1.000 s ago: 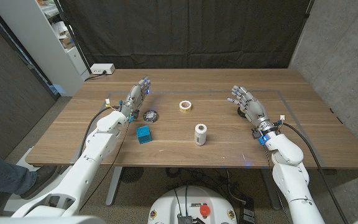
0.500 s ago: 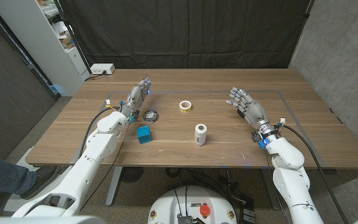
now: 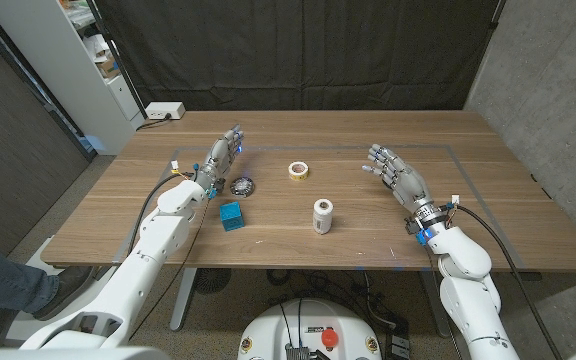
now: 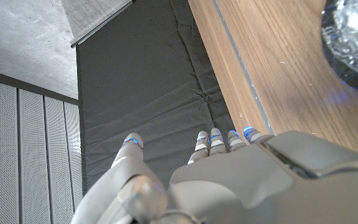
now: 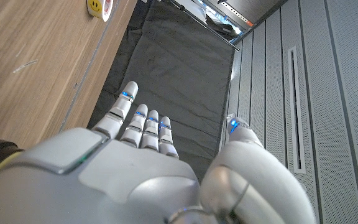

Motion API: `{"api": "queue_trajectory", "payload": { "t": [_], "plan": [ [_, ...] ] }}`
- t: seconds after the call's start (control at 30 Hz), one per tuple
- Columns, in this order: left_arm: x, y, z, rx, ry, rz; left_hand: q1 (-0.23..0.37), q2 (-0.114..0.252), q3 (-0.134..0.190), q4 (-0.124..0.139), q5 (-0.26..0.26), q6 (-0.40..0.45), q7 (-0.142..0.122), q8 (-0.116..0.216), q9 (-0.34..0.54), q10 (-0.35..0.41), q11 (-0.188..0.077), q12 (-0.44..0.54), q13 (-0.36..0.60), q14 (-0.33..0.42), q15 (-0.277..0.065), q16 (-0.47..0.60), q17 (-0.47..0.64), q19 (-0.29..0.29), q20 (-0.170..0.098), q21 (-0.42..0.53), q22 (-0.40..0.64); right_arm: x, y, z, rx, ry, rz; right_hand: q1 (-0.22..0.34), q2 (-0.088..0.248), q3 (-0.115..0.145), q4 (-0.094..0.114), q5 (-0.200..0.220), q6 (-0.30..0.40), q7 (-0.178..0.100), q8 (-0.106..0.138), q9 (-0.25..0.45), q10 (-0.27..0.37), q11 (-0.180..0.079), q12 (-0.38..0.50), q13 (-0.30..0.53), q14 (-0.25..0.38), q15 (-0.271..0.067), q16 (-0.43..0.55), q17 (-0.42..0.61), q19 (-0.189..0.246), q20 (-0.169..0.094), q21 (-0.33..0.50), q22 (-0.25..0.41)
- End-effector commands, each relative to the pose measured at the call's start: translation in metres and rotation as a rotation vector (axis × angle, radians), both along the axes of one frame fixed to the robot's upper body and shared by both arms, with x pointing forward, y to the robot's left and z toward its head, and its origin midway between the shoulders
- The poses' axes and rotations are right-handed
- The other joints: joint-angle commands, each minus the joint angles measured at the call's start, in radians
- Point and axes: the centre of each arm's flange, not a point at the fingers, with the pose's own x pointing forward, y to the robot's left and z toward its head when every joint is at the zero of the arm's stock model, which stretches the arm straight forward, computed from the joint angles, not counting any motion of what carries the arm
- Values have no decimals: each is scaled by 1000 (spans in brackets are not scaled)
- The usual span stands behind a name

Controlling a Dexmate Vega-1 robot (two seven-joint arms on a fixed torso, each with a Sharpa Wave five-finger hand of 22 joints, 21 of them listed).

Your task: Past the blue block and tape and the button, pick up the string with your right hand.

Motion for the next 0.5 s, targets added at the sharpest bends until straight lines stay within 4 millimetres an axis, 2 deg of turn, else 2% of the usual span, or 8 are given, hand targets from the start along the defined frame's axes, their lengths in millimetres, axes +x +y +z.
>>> {"api": "queue_trajectory", "payload": {
  "t": [0.03,0.5],
  "plan": [
    [0,-1,-3,-3,3,-1,13,2,3,-4,-6,6,5,-1,3,-6,0,6,-2,-15,-1,4,2,-32,5,5,5,-6,8,-6,-52,-27,-21,19,0,1,-13,4,-2,-6,-7,3,-9,-2,-6,4,-6,6,-4,-1,6,7,-6,3],
    [-1,-3,-2,3,4,-5,14,2,2,-7,-7,7,4,-2,3,-7,0,6,-6,-15,0,4,2,-33,3,5,6,-13,21,-7,-70,-75,-43,45,-12,1,-34,9,-11,-6,-21,4,-19,-3,-17,4,-9,10,-11,-5,12,9,-21,3]
  ]
}}
